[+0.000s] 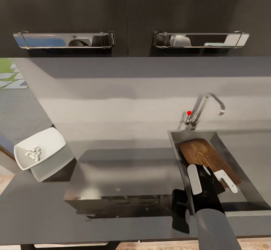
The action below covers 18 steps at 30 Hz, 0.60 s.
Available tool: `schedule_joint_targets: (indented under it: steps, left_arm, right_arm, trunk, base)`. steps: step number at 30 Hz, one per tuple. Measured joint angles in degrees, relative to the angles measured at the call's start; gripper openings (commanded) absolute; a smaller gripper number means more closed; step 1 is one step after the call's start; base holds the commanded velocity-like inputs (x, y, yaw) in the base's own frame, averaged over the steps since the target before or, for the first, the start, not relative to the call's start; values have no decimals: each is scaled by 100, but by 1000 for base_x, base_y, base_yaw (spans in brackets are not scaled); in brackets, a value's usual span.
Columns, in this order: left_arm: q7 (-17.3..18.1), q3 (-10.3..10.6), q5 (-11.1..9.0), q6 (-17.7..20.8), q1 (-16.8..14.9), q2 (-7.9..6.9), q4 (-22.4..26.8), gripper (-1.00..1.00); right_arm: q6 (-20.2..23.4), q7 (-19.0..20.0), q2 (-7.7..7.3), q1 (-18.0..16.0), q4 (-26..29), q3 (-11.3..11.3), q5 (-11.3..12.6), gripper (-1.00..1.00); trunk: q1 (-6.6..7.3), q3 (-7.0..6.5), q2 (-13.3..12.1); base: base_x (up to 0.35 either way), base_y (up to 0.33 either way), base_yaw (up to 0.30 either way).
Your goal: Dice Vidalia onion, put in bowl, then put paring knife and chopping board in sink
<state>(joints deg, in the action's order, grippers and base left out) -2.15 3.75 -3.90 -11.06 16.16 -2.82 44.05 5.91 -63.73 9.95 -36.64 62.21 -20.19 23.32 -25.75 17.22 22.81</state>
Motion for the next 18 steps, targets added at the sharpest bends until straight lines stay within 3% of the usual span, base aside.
schedule_joint_targets:
  steps: [17, 18]
  left_arm:
    - [0, 0, 0, 1, 0, 0, -8, 100]
    - [0, 0, 0, 1, 0, 0, -10, 100]
  right_arm:
    - [6, -8, 0, -3, 0, -14, 5, -100]
    - [7, -8, 0, -2, 0, -16, 6, 100]
  trunk:
    - [0, 130, 1]
    - [0, 131, 1]
  base:
    - [0, 0, 0]
    - [0, 0, 0]
